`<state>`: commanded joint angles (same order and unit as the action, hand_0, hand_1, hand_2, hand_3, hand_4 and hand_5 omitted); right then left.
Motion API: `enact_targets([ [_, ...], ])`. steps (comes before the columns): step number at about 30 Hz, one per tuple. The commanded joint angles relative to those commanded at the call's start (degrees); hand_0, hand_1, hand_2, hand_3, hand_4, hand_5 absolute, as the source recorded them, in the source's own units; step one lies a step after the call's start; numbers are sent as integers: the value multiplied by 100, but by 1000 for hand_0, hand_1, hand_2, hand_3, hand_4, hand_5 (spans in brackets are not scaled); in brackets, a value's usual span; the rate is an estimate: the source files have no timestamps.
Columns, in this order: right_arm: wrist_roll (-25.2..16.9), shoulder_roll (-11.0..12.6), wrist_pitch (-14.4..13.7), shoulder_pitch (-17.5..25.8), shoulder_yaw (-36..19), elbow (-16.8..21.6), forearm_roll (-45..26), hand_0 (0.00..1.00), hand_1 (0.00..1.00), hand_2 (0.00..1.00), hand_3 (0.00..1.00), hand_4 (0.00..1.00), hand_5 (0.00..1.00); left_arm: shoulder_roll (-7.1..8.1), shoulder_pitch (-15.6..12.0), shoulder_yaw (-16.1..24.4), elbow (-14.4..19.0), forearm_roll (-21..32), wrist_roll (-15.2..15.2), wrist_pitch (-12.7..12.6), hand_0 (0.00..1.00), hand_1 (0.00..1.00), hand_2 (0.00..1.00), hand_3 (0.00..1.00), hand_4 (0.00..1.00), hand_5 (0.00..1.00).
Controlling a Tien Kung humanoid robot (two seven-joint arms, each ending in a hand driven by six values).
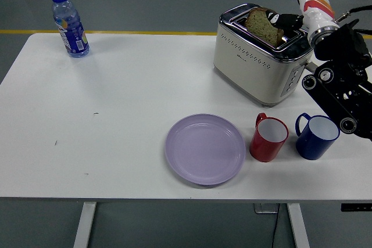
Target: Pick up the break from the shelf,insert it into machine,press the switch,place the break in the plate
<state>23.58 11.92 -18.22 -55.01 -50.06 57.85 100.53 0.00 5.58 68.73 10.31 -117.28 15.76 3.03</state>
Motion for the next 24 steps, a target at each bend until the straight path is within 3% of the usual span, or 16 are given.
enact_targets([
  [12,93,-408,325,-581,421,-1083,-163,808,746,825,842,768,308,0,98,-191,0,239,19,-42,606,463,442,546,291,924],
  [24,222,-758,605,-1057,796,-1901,-221,790,728,788,820,762,308,29,139,-245,0,252,14,-44,606,460,439,546,294,924],
])
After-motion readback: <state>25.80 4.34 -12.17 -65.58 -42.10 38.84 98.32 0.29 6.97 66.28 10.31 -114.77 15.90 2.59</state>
